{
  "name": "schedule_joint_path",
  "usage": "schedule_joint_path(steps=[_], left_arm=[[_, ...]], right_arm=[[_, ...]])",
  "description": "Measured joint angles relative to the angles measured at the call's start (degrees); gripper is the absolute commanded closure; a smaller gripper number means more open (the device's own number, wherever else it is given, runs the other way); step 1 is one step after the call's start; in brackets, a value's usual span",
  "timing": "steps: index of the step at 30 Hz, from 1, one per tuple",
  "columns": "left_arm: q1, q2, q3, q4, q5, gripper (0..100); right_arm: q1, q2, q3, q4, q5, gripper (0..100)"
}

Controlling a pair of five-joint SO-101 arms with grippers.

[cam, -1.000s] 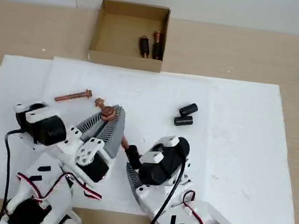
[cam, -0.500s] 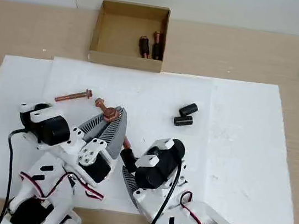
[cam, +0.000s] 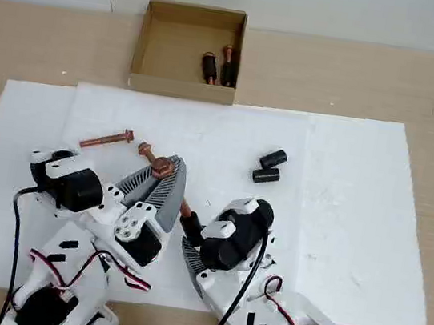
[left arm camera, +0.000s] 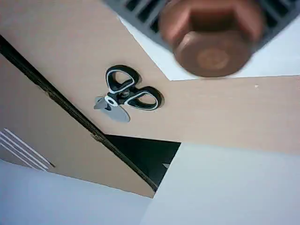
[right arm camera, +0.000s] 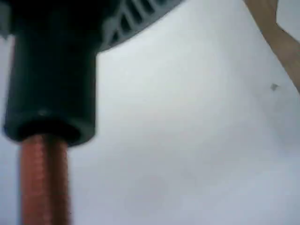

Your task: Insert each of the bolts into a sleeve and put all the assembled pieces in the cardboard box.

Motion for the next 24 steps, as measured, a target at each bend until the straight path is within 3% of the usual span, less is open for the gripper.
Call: schedule_joint_path(steps=[11, 24], left_arm=[[3.87, 0.00, 0.00, 1.41, -0.35, 100], [6.86, 0.00, 0.00, 10.02, 0.00, 100]], right_arm=[[0.18, 0.00, 0.00, 0.00, 0.00, 99.5], [0.44, -0.09, 0.00, 0.00, 0.00, 99.5]])
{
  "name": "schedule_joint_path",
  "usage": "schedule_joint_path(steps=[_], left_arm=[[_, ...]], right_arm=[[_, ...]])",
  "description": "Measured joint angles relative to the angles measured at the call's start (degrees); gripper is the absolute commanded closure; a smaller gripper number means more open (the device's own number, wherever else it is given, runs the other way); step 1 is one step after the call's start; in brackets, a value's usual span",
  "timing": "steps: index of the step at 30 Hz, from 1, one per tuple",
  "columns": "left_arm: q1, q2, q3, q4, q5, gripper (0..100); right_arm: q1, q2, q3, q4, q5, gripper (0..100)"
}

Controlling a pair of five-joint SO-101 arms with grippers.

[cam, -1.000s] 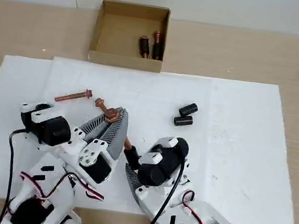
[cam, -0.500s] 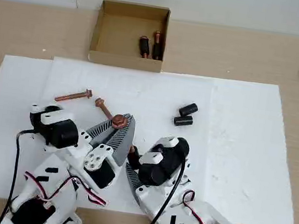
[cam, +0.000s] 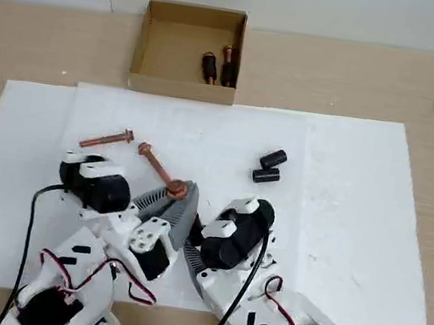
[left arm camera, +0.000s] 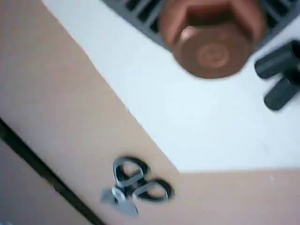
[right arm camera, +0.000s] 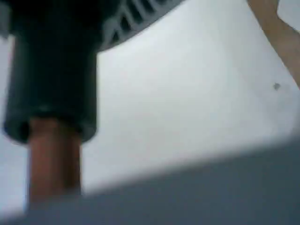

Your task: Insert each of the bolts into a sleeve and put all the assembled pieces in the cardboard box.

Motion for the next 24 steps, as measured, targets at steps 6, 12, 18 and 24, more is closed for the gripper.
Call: schedule_joint_path(steps=[6, 12, 18, 24], left_arm=[[3.25, 0.00, 1.67, 0.70, -0.35, 100], [3.25, -0.09, 3.78, 0.70, -0.35, 100], [5.10, -0.70, 5.27, 1.23, -2.11, 100], [5.19, -0.70, 5.45, 1.23, -2.11, 97]], right_arm=[[0.18, -0.35, 0.00, 0.00, 0.00, 99.5], [0.18, 0.09, 0.09, 0.00, 0.00, 99.5], [0.18, 0.26, 0.35, 0.09, -0.09, 99.5], [0.18, 0.26, 0.35, 0.18, -0.09, 99.5]])
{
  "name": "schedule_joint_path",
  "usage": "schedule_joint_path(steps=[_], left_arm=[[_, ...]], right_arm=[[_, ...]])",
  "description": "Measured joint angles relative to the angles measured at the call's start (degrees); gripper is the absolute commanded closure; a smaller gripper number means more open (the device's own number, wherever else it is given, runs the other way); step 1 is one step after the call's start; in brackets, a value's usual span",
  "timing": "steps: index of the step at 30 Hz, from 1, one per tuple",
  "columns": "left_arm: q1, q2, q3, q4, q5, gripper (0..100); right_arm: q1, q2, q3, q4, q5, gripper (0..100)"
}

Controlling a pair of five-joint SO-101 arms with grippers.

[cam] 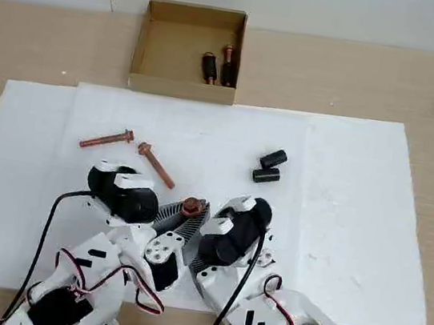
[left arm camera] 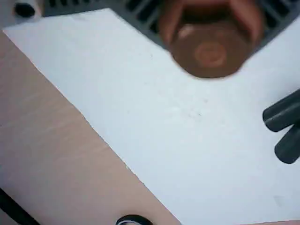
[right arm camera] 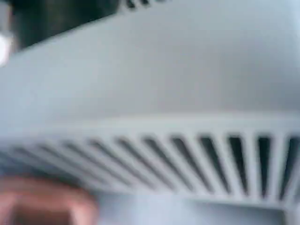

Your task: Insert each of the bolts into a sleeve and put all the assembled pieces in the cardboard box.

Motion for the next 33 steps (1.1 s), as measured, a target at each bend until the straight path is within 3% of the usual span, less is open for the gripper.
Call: schedule_joint_path(steps=[6, 17, 25, 33], left_arm=[[0.09, 0.00, 0.00, 0.00, -0.18, 83], [0.09, 0.00, 0.00, 0.26, -2.99, 83], [-5.10, 0.70, 0.79, 0.97, -8.62, 84], [-5.63, 0.62, 0.79, 1.23, -9.32, 85]], right_arm=[[0.00, 0.00, 0.00, 0.00, 0.00, 99.5], [0.00, 0.00, 0.00, 0.00, 0.00, 99.5], [0.00, -0.18, -0.35, -0.18, 0.00, 99.5], [-0.09, -0.09, -0.18, -0.26, 0.09, 99.5]])
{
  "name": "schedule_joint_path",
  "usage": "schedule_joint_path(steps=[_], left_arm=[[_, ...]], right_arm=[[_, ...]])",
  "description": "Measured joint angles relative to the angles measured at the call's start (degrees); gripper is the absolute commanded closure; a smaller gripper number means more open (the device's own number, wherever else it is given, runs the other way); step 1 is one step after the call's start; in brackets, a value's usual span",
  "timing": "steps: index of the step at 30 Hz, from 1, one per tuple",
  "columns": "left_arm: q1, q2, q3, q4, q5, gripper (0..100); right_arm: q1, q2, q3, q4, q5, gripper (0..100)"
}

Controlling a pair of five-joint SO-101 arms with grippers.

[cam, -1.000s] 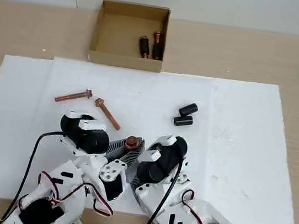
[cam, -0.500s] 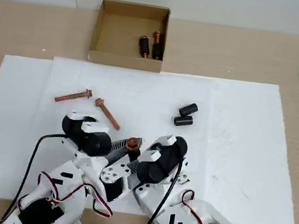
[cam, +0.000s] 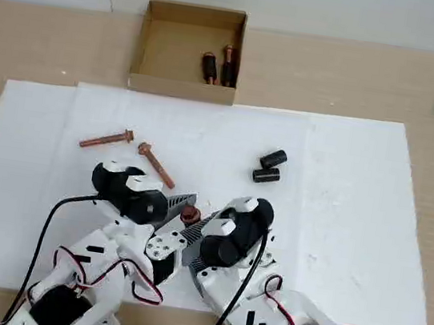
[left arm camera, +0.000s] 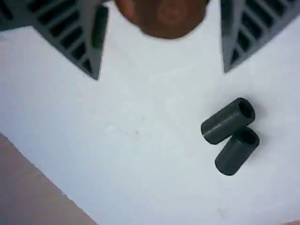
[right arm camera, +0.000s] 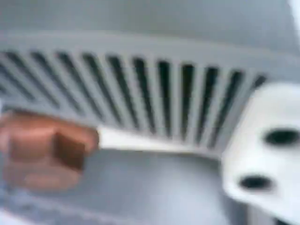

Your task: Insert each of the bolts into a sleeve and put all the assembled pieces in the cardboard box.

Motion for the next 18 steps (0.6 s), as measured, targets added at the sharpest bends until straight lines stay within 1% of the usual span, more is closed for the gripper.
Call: schedule_joint_path(steps=[7, 18], left_arm=[[-0.26, 0.00, 0.00, 0.00, 0.00, 85], [-0.35, 0.00, -5.36, 0.00, 0.00, 84]], right_arm=[[0.00, 0.00, 0.00, 0.00, 0.00, 99.5], [0.00, 0.00, 0.00, 0.00, 0.00, 99.5]])
